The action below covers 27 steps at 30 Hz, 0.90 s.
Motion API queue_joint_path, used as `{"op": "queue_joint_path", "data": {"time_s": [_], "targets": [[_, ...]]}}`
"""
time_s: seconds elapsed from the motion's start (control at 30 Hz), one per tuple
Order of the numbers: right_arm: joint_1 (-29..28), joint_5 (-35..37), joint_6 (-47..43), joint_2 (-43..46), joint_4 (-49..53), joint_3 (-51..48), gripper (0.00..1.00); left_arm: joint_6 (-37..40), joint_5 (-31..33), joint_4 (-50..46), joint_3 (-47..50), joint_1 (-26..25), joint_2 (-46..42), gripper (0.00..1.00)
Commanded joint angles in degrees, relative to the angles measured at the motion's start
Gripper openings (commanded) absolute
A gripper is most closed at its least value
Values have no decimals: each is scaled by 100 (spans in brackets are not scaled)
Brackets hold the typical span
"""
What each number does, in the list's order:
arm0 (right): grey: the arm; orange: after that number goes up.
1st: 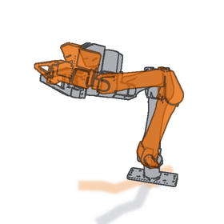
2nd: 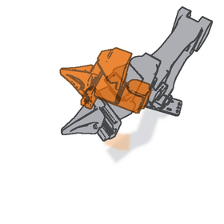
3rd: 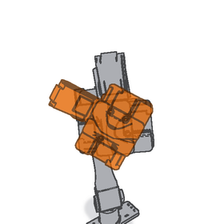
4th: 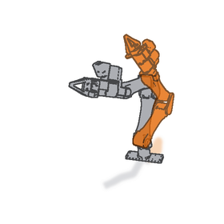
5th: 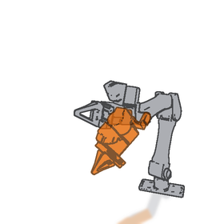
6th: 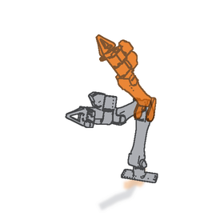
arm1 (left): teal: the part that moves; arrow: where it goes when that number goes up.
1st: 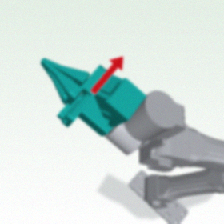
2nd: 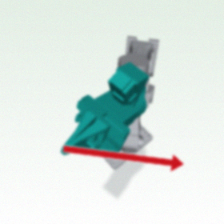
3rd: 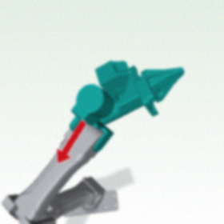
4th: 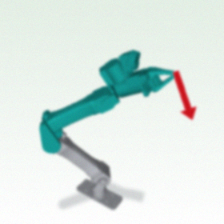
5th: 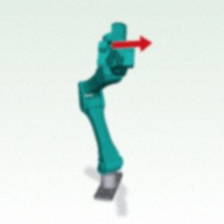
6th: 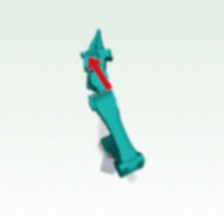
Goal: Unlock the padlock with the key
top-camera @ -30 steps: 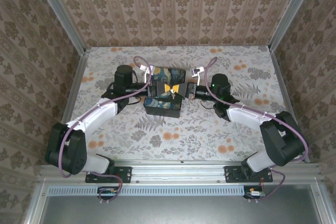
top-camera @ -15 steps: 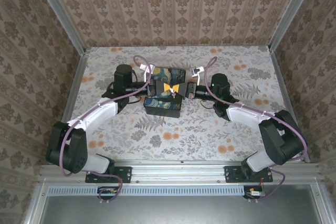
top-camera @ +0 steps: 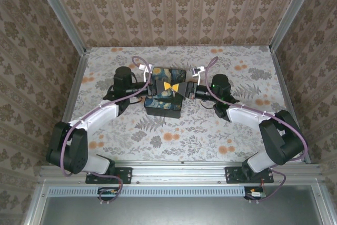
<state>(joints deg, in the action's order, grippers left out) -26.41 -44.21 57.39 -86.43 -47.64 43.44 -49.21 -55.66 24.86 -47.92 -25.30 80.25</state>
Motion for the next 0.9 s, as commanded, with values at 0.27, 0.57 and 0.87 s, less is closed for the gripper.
{"op": "queue_joint_path", "data": {"time_s": [0.27, 0.57, 0.87], "targets": [[-65, -93, 229, -321, -492, 68, 29, -273, -27, 519, 101, 77, 17, 0], [-74, -88, 282, -330, -662, 42, 20, -278, -26, 555, 137, 87, 17, 0], [-87, -112, 460, -401, -1128, -1, 3, -344, -27, 634, 163, 93, 30, 0]]}}
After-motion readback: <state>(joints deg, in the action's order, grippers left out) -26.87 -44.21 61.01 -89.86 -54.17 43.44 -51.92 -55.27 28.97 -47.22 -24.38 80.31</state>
